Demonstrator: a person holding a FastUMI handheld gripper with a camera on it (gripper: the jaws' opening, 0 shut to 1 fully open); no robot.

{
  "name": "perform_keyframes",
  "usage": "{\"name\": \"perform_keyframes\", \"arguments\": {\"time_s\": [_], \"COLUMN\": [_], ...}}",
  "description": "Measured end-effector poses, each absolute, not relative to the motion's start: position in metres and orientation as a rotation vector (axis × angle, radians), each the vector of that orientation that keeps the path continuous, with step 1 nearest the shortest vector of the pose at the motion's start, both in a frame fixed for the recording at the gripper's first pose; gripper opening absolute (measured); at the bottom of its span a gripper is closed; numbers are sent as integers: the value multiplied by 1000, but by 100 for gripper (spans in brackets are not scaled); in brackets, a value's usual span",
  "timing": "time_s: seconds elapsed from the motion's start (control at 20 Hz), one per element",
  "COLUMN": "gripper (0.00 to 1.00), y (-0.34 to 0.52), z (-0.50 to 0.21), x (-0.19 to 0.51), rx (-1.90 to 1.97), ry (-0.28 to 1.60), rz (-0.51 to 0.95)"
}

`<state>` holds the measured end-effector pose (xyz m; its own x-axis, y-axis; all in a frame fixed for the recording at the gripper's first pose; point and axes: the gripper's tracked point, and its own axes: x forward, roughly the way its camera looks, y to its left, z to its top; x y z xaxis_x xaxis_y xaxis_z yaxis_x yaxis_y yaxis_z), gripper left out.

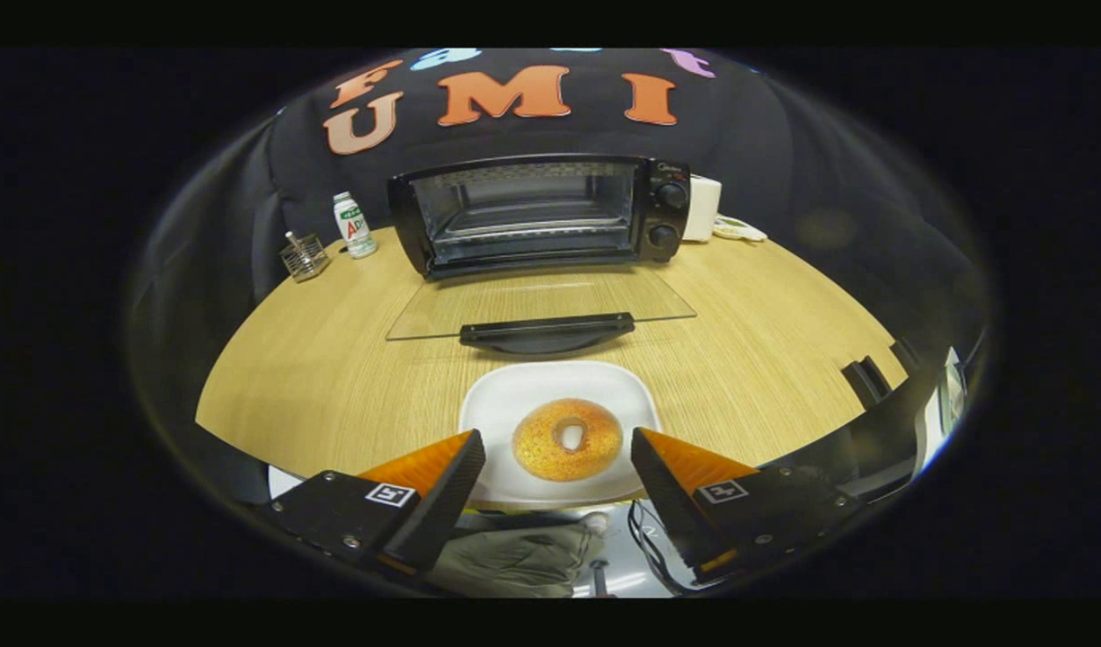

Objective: Open the toaster oven, put the food inside, and close the toaster oven door.

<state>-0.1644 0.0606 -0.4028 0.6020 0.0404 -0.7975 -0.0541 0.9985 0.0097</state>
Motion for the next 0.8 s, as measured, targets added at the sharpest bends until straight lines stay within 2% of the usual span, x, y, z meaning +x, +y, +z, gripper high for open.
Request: {"name": "perform_keyframes", "arguments": {"time_s": [0.35, 0.5, 0.55, 0.8], "gripper": [98, 85, 76, 57], "y": [57, 55, 56, 59], "z": [-428, -430, -430, -416], "x": [-174, -174, -175, -168], "rx": [-23, -31, -31, -27], "ry": [992, 995, 1000, 974], "rz": [41, 37, 39, 60]}}
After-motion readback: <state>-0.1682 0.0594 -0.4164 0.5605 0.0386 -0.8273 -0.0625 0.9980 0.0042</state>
